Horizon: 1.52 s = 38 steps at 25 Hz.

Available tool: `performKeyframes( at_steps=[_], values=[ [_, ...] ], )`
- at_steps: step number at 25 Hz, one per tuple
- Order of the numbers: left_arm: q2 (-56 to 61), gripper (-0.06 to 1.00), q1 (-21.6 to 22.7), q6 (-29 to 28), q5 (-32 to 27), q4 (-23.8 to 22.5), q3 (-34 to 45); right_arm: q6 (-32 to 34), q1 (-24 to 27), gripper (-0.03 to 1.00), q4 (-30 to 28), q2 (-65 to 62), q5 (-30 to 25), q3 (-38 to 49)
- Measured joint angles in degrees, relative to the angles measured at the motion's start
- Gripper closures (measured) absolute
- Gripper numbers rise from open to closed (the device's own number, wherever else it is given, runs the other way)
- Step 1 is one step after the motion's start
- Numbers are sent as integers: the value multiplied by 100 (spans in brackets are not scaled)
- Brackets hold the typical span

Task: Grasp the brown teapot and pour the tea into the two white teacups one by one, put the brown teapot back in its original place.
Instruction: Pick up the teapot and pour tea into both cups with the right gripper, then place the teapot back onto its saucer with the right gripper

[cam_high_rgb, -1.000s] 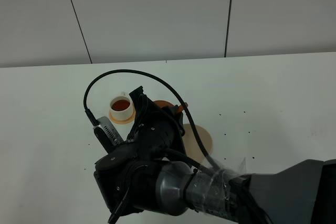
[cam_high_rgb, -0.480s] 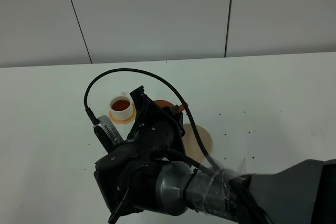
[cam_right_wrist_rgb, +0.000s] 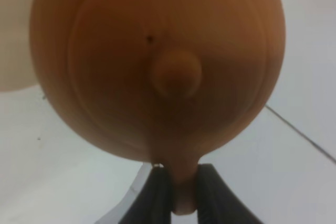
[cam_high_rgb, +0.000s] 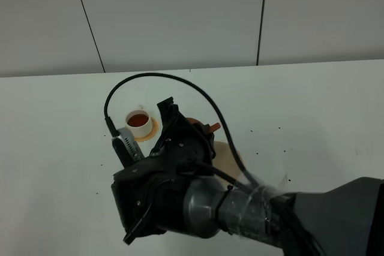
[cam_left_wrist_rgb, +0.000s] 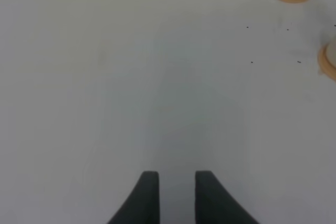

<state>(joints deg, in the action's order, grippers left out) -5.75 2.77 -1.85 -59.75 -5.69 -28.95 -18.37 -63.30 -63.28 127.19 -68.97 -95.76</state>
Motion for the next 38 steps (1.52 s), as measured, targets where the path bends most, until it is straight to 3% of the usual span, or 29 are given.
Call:
performKeyframes(
  at_steps=[9, 13, 19, 22, 27, 38],
  values=[
    [0, 70, 0, 0, 0, 0, 0, -275, 216, 87, 944, -247, -21, -491],
    [0, 70, 0, 0, 0, 0, 0, -940, 444, 87, 2107, -251, -22, -951],
    [0, 70, 0, 0, 0, 0, 0, -2025, 956, 87, 4297, -251, -59, -1581],
    [0, 70, 0, 0, 0, 0, 0, -2271, 1182, 87, 4870, -251, -74, -1658],
    [0, 70, 0, 0, 0, 0, 0, -2353, 1455, 87, 5206, -251, -102, -1658],
    [0, 70, 0, 0, 0, 0, 0, -2355, 1498, 87, 5237, -251, -116, -1663]
  ],
)
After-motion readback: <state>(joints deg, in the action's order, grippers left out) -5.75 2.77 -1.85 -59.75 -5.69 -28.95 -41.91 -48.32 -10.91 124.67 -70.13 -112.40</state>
